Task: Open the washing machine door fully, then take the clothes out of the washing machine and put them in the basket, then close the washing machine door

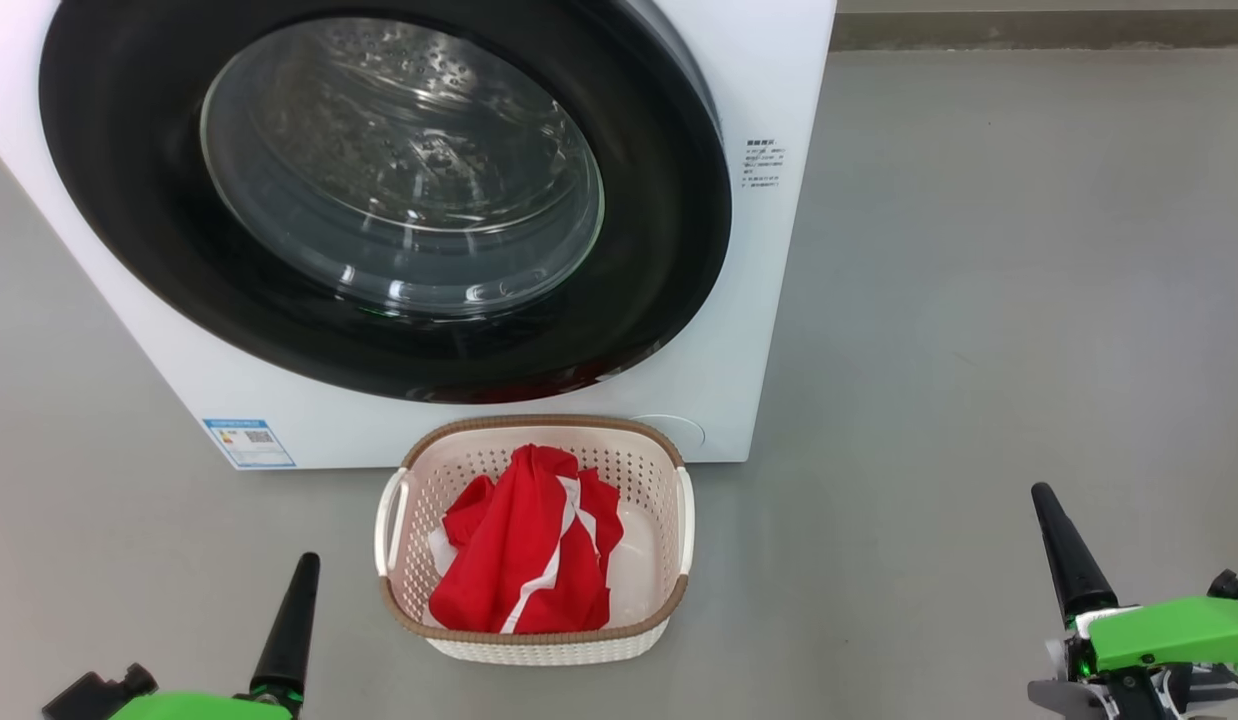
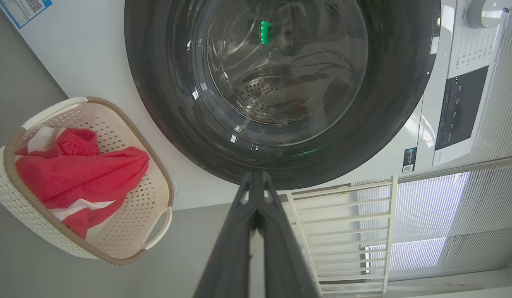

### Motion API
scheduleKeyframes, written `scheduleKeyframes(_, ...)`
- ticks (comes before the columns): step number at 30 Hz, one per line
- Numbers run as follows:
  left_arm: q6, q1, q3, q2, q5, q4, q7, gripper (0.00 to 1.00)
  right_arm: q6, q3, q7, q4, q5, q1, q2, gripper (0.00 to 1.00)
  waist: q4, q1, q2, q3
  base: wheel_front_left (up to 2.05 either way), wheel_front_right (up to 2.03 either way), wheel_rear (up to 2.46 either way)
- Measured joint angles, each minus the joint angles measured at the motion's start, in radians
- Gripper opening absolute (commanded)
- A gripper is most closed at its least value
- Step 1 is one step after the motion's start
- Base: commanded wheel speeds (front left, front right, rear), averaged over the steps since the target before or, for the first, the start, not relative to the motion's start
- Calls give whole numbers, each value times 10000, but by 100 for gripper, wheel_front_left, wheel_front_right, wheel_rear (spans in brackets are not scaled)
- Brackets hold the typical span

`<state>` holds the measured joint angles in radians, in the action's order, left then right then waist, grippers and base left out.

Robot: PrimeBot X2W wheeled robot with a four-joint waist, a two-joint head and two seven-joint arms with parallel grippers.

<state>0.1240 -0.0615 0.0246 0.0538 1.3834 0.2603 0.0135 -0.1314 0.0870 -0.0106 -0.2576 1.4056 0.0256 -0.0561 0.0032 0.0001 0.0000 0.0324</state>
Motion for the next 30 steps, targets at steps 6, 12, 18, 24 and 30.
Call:
scheduleKeyframes(6,0,-5,44,2,658,10,180,0,0,10,-194,-10,560,77,-10,0,-8,0,0,-79,0,0,0)
scheduleKeyframes(12,0,-7,86,2,1423,15,389,0,2,21,-397,-52,1262,204,-15,0,-19,0,0,-171,0,0,0)
scheduleKeyframes(18,0,-35,128,4,2082,23,569,0,2,31,-545,-67,1824,243,-23,0,-27,0,0,-250,0,0,0)
scheduleKeyframes(24,0,-41,169,6,2493,25,656,0,2,46,-702,-94,2268,350,-33,0,-32,0,0,-293,0,0,0)
scheduleKeyframes(30,0,-42,194,4,2493,27,658,0,2,73,-704,-98,2272,362,-33,0,-32,0,0,-293,0,0,0)
